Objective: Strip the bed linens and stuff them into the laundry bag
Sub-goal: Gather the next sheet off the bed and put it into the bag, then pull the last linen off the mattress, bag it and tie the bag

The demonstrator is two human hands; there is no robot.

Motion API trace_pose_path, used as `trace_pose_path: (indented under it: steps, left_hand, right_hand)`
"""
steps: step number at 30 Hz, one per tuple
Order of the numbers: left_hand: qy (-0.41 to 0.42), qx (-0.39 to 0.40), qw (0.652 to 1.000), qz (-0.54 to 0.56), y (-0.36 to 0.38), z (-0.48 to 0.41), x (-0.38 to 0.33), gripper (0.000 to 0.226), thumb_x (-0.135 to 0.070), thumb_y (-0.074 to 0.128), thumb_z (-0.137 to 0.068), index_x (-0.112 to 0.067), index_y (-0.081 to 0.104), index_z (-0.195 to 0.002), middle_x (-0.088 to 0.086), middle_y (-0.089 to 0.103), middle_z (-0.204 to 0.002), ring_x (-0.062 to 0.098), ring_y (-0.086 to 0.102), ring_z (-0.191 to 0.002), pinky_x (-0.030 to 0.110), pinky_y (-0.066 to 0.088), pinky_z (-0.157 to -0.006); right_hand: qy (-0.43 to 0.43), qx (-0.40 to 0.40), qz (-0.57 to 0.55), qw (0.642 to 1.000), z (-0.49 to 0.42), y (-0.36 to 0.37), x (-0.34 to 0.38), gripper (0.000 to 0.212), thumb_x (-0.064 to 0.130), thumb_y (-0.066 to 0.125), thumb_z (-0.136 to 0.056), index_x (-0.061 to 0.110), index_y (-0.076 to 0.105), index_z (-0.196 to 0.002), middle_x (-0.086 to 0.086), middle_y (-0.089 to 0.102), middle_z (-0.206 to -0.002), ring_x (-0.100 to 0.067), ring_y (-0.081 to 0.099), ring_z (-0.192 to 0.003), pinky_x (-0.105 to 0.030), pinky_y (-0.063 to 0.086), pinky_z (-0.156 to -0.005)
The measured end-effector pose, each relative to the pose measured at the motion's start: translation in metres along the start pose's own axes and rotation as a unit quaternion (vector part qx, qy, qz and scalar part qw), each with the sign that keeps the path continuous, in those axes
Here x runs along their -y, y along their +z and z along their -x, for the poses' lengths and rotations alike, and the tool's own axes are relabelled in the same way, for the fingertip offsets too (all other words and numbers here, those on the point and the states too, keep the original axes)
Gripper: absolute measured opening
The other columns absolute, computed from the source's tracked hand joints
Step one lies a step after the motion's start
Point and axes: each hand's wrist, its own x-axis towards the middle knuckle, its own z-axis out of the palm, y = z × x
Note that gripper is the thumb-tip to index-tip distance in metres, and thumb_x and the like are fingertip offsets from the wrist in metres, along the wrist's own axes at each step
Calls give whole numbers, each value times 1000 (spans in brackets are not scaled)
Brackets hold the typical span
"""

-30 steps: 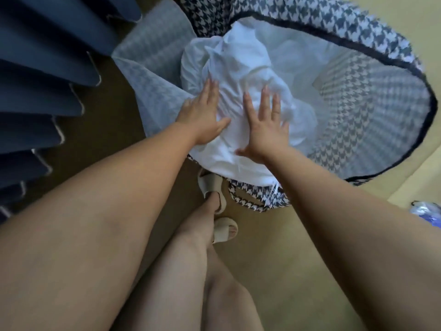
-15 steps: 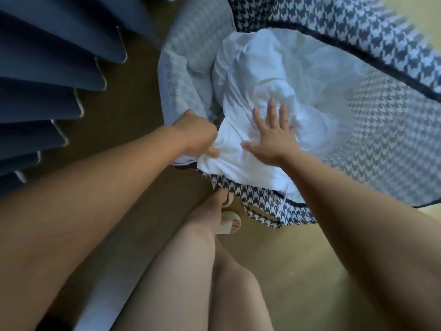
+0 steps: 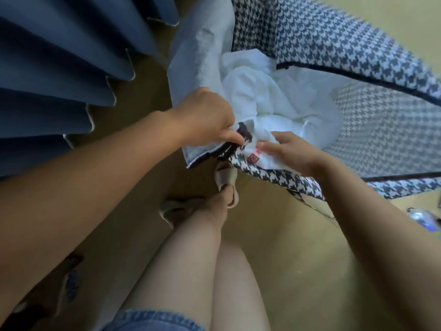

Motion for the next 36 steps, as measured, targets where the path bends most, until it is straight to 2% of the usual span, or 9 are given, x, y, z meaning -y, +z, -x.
trace_pose_path:
  steps: [2,4,7,10,16,19,25,29,36]
  left_hand:
    - [22,-34,999,-6,3,8,-2,60,-60,37,-90,-10,45,-58,5,52,-69,26,51,-72,34,33,-72]
    - [32,-60,997,-22,1,13,0,57,-56,41,-93,-12,42,-57,2,46,-68,26,50,-75,32,28,-66]
    - [28,-66,997,-24,-6,15,-4,53,-51,44,-95,-10,45,-61,3,45,-73,27,50,-80,31,28,-61]
    - [21,-55,997,-51,-9,14,-15,48,-46,42,-98,-8,50,-69,6,50,-83,26,50,-82,32,34,-61]
    - [-31,36,996,-73,-3,3,-30,40,-39,43,-100,-8,66,-88,8,61,-97,30,58,-92,31,37,-64]
    - [-57,60,996,-15,-19,-8,-59,41,-35,44,-101,-7,55,-72,11,56,-85,31,57,-86,31,37,-64]
    - [55,150,985,-63,-36,-23,-138,41,-35,45,-100,-6,59,-76,13,58,-79,33,54,-81,34,39,-65]
    - [104,160,981,-26,-33,-15,-199,42,-29,43,-100,6,61,-89,24,65,-94,37,60,-90,32,37,-60]
    - [197,280,937,-64,10,33,-319,36,-31,46,-97,-10,49,-67,8,56,-71,28,53,-71,30,34,-58]
  right_hand:
    - [39,-162,29,986,-11,-8,-9,19,23,53,-94,10,65,-87,-5,60,-78,-19,54,-70,-26,40,-62]
    - [89,-281,108,949,-15,-13,-7,30,30,52,-93,7,61,-111,-15,63,-107,-30,59,-97,-33,44,-79]
    - [81,-262,121,954,4,-3,13,50,40,49,-95,8,45,-134,-14,50,-136,-31,48,-122,-37,38,-99]
    - [10,-285,58,957,42,8,27,39,36,45,-98,7,57,-121,-13,60,-123,-29,55,-111,-38,43,-95]
    - [47,-300,26,952,130,52,16,36,29,48,-97,6,57,-124,-10,59,-124,-23,56,-101,-26,38,-76]
    - [81,-303,-49,948,158,76,1,34,30,50,-96,9,58,-121,-9,61,-120,-23,57,-104,-29,42,-80]
    - [121,-319,-166,925,185,103,-15,22,30,51,-95,14,60,-108,-6,63,-110,-20,56,-95,-28,41,-76]
    - [141,-375,-240,884,212,105,-29,22,27,51,-94,12,60,-108,-4,62,-103,-24,58,-99,-33,46,-83]
    - [213,-474,-418,745,303,190,-89,28,26,52,-96,11,58,-119,-5,62,-116,-19,56,-102,-27,41,-83]
